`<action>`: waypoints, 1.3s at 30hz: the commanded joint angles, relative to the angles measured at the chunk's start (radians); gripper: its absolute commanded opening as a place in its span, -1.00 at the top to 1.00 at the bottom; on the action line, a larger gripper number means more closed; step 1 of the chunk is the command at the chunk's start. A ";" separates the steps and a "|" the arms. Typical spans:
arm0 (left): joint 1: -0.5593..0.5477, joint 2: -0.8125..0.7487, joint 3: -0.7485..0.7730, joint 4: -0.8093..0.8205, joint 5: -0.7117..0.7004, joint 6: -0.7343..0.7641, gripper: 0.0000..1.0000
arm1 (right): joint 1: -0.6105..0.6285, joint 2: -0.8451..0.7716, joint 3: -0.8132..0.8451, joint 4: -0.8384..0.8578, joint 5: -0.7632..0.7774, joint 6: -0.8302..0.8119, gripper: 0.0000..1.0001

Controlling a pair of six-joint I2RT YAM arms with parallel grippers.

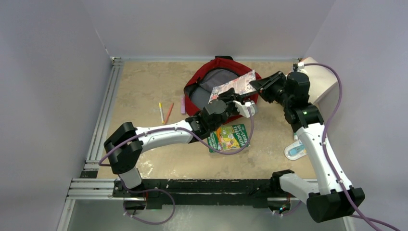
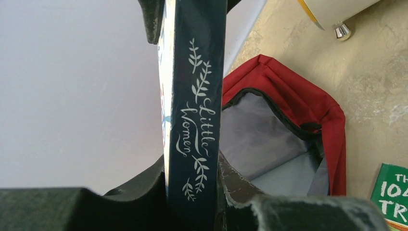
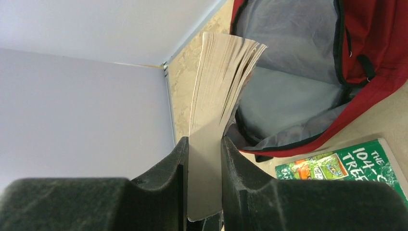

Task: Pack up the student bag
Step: Pick up the book from the center of the board.

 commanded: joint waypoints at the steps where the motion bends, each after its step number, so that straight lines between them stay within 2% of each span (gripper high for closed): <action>1: 0.001 -0.018 0.030 0.070 -0.019 -0.037 1.00 | 0.001 -0.029 0.049 0.106 -0.040 0.012 0.71; 6: 0.001 -0.074 -0.081 0.244 -0.002 -0.013 1.00 | 0.001 -0.022 0.043 0.108 -0.056 0.013 0.08; 10: 0.001 -0.105 -0.154 0.396 0.004 0.032 1.00 | 0.002 -0.012 0.042 0.091 -0.062 0.013 -0.22; 18: 0.001 -0.110 -0.265 0.654 0.016 0.132 1.00 | 0.001 0.023 0.053 0.042 -0.110 -0.015 -0.31; 23: 0.001 -0.101 -0.291 0.759 0.009 0.181 1.00 | 0.001 0.041 0.061 -0.004 -0.095 -0.049 -0.34; 27: 0.001 -0.093 -0.297 0.785 0.015 0.194 1.00 | 0.002 0.055 0.062 -0.003 -0.119 -0.057 -0.36; 33: 0.000 -0.085 -0.298 0.782 0.023 0.195 1.00 | 0.001 0.061 0.021 0.088 -0.223 -0.038 -0.37; 39: -0.001 -0.086 -0.306 0.770 0.039 0.192 1.00 | 0.001 0.090 0.004 0.113 -0.270 -0.056 -0.31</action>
